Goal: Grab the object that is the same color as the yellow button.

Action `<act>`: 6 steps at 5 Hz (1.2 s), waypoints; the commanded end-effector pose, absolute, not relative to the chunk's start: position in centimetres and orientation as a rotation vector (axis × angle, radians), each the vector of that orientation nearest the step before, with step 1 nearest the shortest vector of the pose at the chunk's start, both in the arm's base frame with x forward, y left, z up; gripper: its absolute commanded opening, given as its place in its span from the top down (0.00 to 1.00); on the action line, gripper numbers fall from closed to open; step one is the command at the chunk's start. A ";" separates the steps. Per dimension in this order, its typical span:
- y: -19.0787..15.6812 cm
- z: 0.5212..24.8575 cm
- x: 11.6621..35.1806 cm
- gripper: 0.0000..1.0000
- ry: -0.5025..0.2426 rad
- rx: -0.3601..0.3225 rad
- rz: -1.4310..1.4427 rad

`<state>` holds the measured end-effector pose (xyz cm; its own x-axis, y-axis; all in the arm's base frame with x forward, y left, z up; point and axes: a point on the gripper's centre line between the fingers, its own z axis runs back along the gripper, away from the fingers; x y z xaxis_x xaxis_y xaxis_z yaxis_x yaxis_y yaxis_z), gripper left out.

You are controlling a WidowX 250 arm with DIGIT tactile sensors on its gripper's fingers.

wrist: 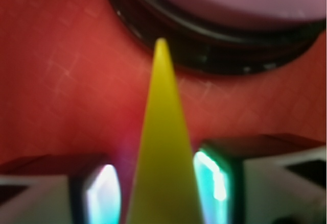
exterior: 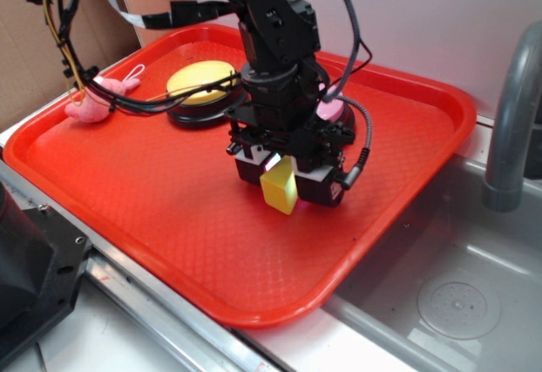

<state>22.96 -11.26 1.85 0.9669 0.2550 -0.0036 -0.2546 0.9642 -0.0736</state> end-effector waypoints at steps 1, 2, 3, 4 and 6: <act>-9.6 6.3 22.4 1.00 -0.026 -0.063 0.175; -7.7 8.9 21.8 1.00 -0.039 -0.078 0.097; -5.3 11.8 20.6 1.00 -0.059 -0.078 0.080; -2.2 14.1 19.6 1.00 -0.058 -0.070 0.117; 1.3 16.7 18.0 1.00 -0.133 -0.112 0.223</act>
